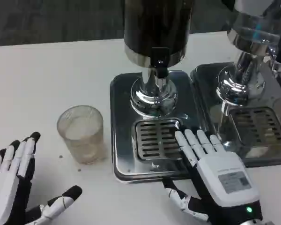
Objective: Grasp the cup under the faucet to collect the drink, then remove the cup.
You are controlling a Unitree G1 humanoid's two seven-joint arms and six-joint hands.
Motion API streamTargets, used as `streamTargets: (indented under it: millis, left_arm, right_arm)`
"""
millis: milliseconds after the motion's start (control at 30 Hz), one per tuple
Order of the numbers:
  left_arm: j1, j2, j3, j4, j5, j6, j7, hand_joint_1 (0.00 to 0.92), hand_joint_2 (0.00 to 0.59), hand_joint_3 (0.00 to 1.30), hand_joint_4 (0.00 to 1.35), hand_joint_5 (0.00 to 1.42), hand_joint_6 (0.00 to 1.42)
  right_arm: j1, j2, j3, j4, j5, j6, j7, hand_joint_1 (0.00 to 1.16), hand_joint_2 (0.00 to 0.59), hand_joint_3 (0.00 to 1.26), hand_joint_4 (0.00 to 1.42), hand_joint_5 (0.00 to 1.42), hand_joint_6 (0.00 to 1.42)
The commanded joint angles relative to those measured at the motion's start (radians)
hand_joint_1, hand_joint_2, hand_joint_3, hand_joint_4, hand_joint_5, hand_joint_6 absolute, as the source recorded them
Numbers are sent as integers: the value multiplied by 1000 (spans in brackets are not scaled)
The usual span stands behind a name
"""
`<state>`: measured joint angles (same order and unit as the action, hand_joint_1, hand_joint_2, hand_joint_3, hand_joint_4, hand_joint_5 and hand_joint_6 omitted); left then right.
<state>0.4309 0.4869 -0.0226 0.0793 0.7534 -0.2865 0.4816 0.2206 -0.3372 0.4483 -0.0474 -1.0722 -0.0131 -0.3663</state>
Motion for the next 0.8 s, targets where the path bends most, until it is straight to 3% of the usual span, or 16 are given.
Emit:
streamTargets:
  millis: [33, 633, 800]
  left_arm:
    - [4, -6, 1, -8, -5, 0, 7, 0, 125, 0, 0, 0, 0]
    - [-10, -24, 31, -35, -25, -2, 18, 0, 123, 0, 0, 0, 0]
    - [-52, -4, 55, 14, -75, -81, 29, 0, 98, 0, 0, 0, 0]
  right_arm:
    - [-4, -3, 1, 0, 1, 4, -6, 278, 427, 0, 0, 0, 17]
    - [-7, -4, -6, -4, 5, 15, 9, 287, 432, 0, 0, 0, 17]
    - [2, 3, -6, -16, 0, 37, 10, 287, 432, 0, 0, 0, 17]
